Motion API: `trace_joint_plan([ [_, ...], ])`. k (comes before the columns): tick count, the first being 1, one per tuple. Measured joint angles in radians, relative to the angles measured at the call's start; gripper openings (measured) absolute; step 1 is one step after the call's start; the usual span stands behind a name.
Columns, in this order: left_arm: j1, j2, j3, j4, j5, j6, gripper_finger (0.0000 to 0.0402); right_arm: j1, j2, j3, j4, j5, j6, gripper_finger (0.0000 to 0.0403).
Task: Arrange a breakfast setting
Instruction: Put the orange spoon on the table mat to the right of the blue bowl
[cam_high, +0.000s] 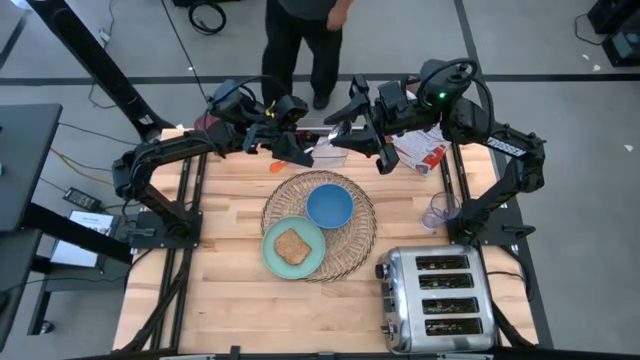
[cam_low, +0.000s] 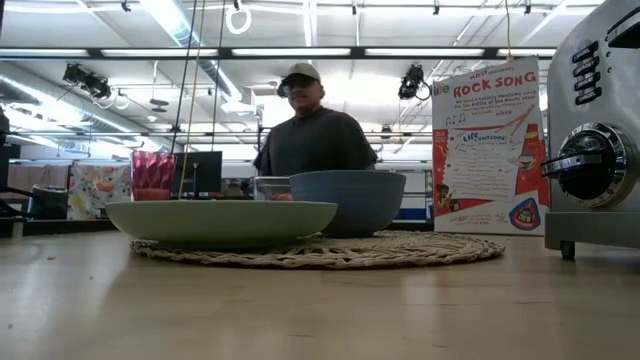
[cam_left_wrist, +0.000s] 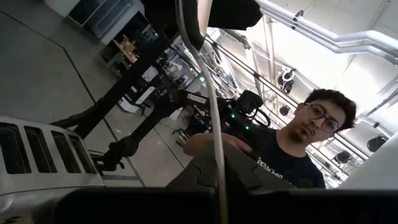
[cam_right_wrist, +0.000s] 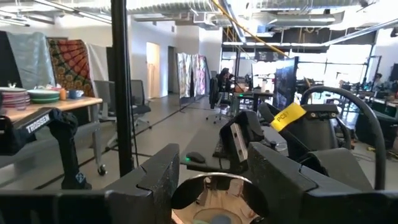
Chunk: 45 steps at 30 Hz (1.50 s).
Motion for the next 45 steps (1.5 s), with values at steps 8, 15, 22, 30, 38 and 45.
trace_joint_plan([
  [8,0.0,-0.003,0.002,0.015,0.0,0.025,0.0003,0.0,-0.028,0.0,-0.025,0.018,-0.009,0.0277],
  [15,0.008,-0.003,0.002,-0.022,-0.118,0.158,0.0001,-0.002,-0.161,0.0,-0.158,0.253,-0.091,0.033],
  [22,0.021,-0.003,0.002,-0.24,-0.457,0.485,0.0001,0.007,-0.28,0.0,-0.499,0.614,0.022,0.0316],
  [30,-0.023,-0.002,0.002,-0.507,-1.021,0.849,0.0001,0.086,-0.31,-0.18,-0.499,0.914,0.433,0.0284],
  [38,-0.114,-0.002,0.002,-0.641,-1.425,1.16,0.0,0.089,-0.242,-0.32,-0.242,0.965,0.685,0.025],
  [45,-0.184,-0.002,0.002,-0.661,-1.666,1.41,0.0,0.061,-0.143,-0.322,-0.177,0.966,0.778,0.0225],
])
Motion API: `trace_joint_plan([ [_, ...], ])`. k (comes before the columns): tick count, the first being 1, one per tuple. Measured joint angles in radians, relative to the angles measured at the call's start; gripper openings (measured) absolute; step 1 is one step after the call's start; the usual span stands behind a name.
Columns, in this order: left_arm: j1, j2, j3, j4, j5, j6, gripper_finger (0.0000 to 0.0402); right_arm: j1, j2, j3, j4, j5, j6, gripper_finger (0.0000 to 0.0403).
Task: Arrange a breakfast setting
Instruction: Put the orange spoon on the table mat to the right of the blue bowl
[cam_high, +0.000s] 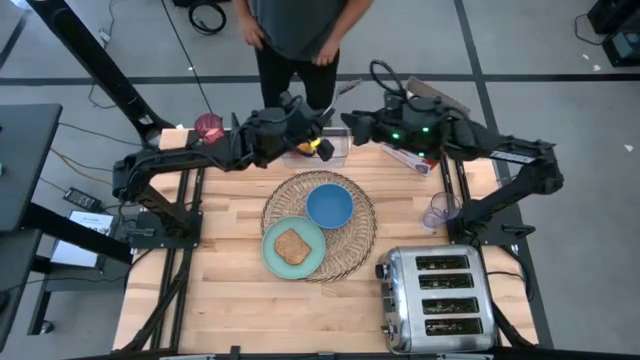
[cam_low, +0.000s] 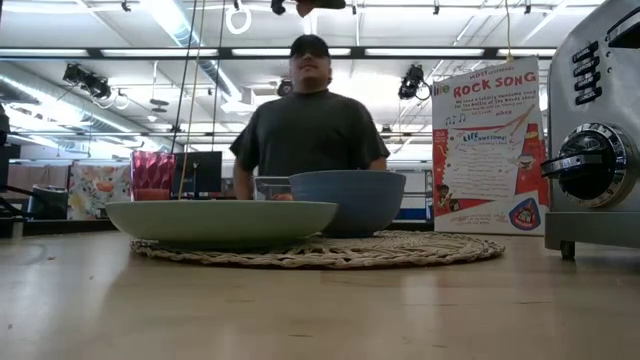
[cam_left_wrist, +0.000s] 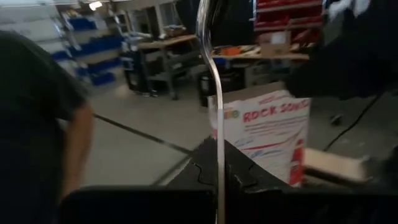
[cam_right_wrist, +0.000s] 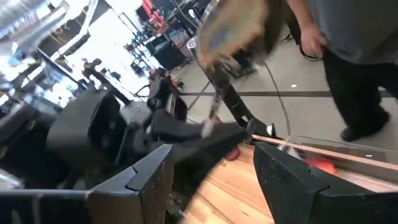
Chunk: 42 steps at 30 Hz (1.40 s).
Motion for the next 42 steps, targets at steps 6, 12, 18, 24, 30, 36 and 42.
trace_joint_plan([
  [6,-0.035,0.0,0.0,-0.001,-0.109,0.138,0.0,-0.039,0.052,0.0,0.101,-0.06,0.03,0.0219],
  [12,-0.051,0.0,0.0,0.002,-0.116,0.161,0.0,-0.064,0.072,0.0,0.13,-0.086,0.023,0.0219],
  [18,-0.059,0.0,0.0,0.012,-0.122,0.164,0.0,-0.07,0.075,0.0,0.151,-0.097,-0.004,0.0217],
  [24,-0.061,0.0,0.0,0.038,-0.123,0.164,0.0,-0.071,0.086,0.0,0.179,-0.107,-0.005,0.0194],
  [30,-0.061,0.0,0.0,0.041,-0.122,0.141,0.0,-0.071,0.091,0.0,0.226,-0.112,-0.005,0.0141],
  [36,-0.067,0.0,0.0,0.046,-0.122,0.165,0.0002,-0.071,0.091,0.0,0.233,-0.113,0.007,0.0084],
  [42,-0.068,0.0,0.0,0.057,-0.121,0.168,0.0004,-0.071,0.091,0.0,0.244,-0.113,0.004,0.0033],
])
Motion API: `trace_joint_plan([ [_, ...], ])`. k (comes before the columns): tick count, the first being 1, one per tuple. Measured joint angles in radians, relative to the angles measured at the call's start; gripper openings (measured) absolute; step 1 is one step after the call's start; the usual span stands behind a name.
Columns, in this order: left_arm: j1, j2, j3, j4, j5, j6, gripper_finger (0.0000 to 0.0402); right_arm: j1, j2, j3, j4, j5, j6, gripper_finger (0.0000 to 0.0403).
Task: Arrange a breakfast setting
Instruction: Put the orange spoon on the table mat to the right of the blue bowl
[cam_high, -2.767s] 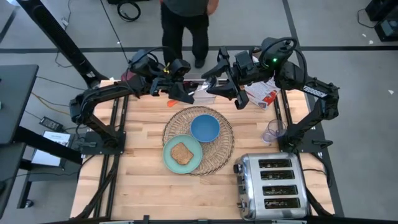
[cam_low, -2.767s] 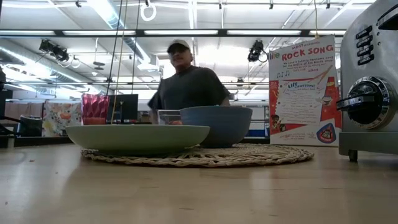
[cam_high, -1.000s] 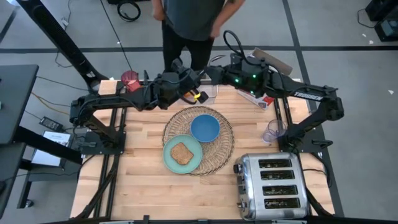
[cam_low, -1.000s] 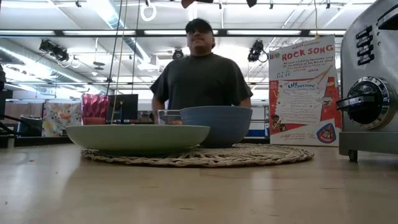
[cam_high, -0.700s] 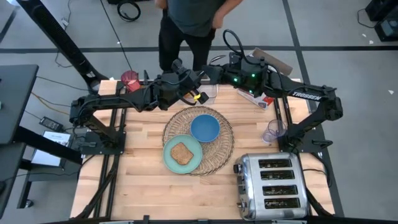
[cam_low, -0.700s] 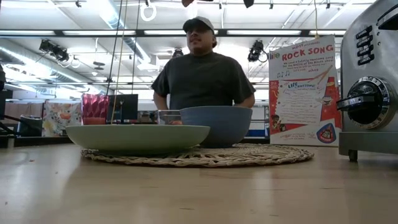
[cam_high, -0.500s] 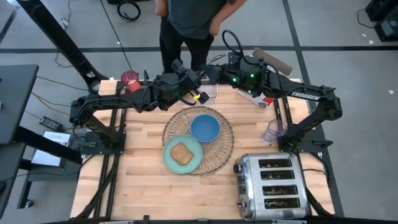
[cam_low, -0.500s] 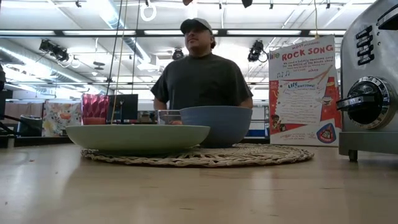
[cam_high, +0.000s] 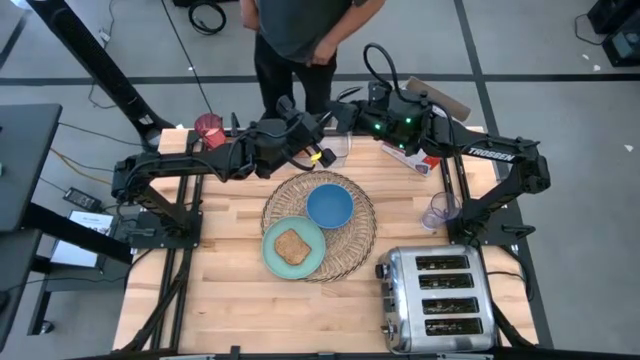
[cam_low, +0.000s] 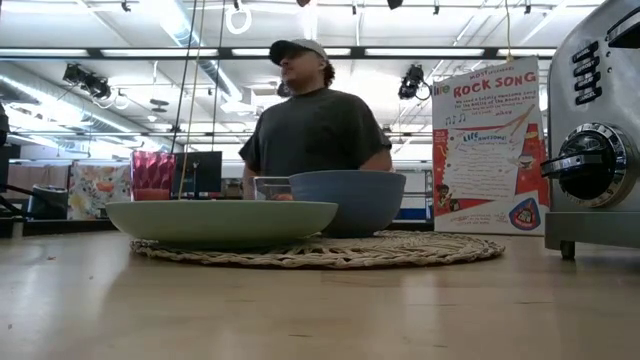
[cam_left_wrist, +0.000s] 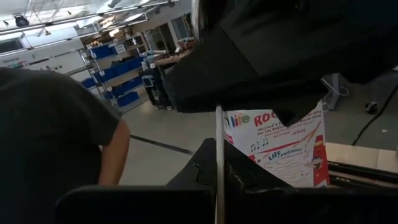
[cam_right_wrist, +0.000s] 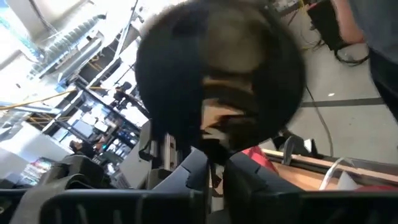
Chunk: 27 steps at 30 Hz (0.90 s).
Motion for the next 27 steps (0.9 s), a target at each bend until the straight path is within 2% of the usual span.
trace_joint_plan([
  [6,-0.001,-0.003,0.0,-0.012,-0.001,0.007,0.0026,0.0,0.0,0.0,0.012,-0.001,-0.018,0.0018],
  [13,-0.009,-0.039,0.001,-0.148,0.049,-0.058,0.012,-0.012,-0.005,0.0,0.01,-0.012,-0.033,0.0018],
  [19,-0.011,-0.128,0.0,-0.522,0.115,-0.235,0.0214,-0.057,-0.051,0.0,-0.055,-0.09,-0.038,0.0018],
  [23,-0.032,-0.211,0.0,-0.813,0.178,-0.351,0.0252,-0.086,-0.104,0.0,-0.242,-0.143,-0.03,0.0018],
  [27,-0.096,-0.281,0.0,-1.032,0.205,-0.435,0.0262,-0.1,-0.14,0.001,-0.54,-0.188,0.03,0.0018],
])
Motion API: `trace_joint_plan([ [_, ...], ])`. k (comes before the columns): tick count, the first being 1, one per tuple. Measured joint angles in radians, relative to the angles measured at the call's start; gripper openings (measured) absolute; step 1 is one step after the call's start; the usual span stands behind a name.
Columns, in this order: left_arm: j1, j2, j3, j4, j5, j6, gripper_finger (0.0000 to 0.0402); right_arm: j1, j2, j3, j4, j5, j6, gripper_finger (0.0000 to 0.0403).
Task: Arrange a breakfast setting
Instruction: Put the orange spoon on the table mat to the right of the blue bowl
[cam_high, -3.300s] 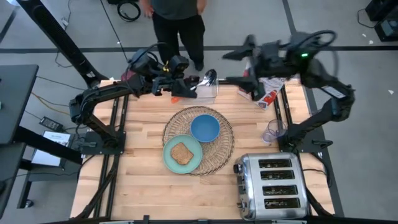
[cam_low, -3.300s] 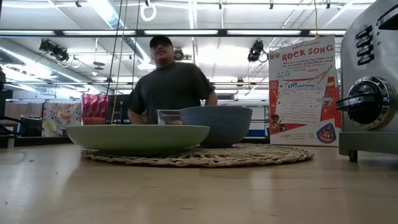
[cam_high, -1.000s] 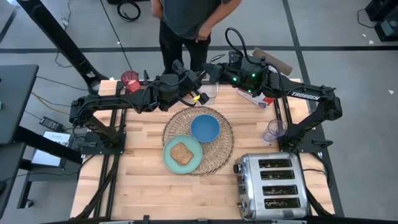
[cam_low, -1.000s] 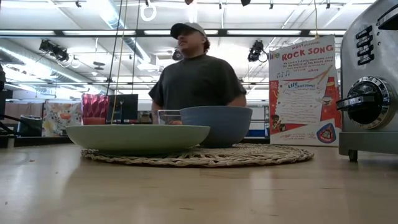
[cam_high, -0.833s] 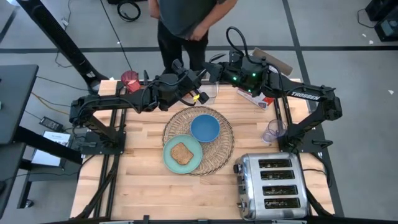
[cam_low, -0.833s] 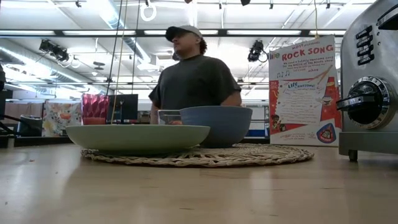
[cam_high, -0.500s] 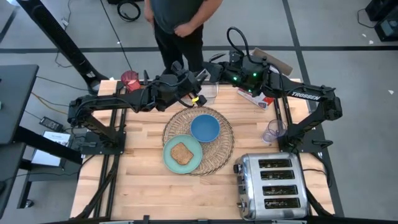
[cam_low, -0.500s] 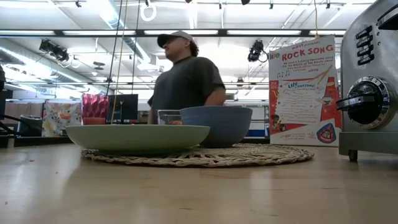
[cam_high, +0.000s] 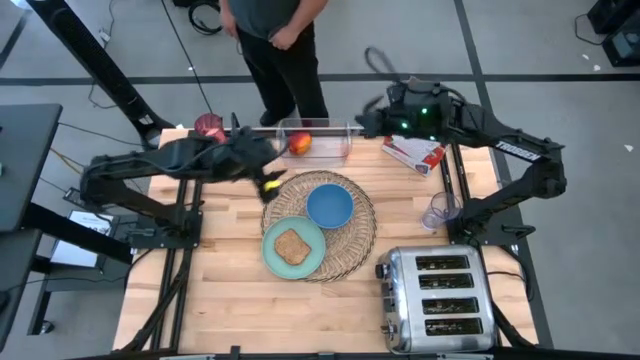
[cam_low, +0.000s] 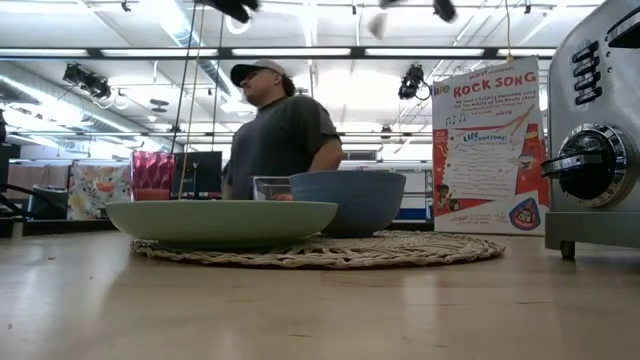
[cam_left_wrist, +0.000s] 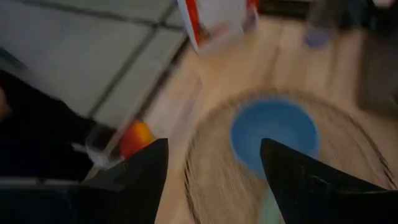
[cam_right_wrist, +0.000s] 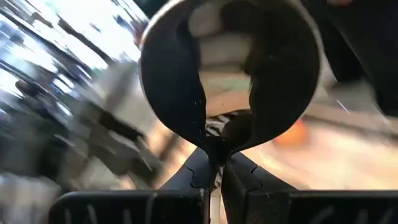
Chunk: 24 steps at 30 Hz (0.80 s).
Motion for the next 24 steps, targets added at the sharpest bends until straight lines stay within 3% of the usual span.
trace_joint_plan([
  [4,-0.084,-0.059,0.0,-0.07,-0.002,-0.085,0.0263,0.008,-0.003,-0.043,-0.223,-0.037,0.108,0.0018],
  [10,-0.211,-0.116,0.0,-0.064,-0.112,-0.226,0.0263,0.039,-0.003,-0.231,-0.168,-0.173,0.232,0.0018],
  [24,-0.421,-0.221,0.0,-0.014,-0.137,-0.306,0.0263,0.058,0.004,-0.383,-0.243,-0.226,0.376,0.0018],
])
